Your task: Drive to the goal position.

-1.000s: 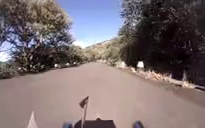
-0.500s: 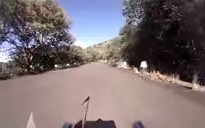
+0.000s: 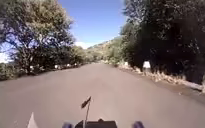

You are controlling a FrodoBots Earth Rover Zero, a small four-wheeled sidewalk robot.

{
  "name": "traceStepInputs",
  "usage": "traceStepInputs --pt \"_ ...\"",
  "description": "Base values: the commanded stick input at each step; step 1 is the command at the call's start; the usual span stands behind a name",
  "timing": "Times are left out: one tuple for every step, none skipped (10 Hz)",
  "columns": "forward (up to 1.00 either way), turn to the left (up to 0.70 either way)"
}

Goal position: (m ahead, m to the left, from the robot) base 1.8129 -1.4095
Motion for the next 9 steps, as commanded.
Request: traceStepInputs --pt "0.50 0.00" --pt "0.50 0.00" --pt "0.50 0.00" --pt "0.50 0.00" --pt "0.50 0.00" --pt "0.50 0.00" --pt "0.50 0.00" --pt "0.50 0.00" --pt "0.50 0.00"
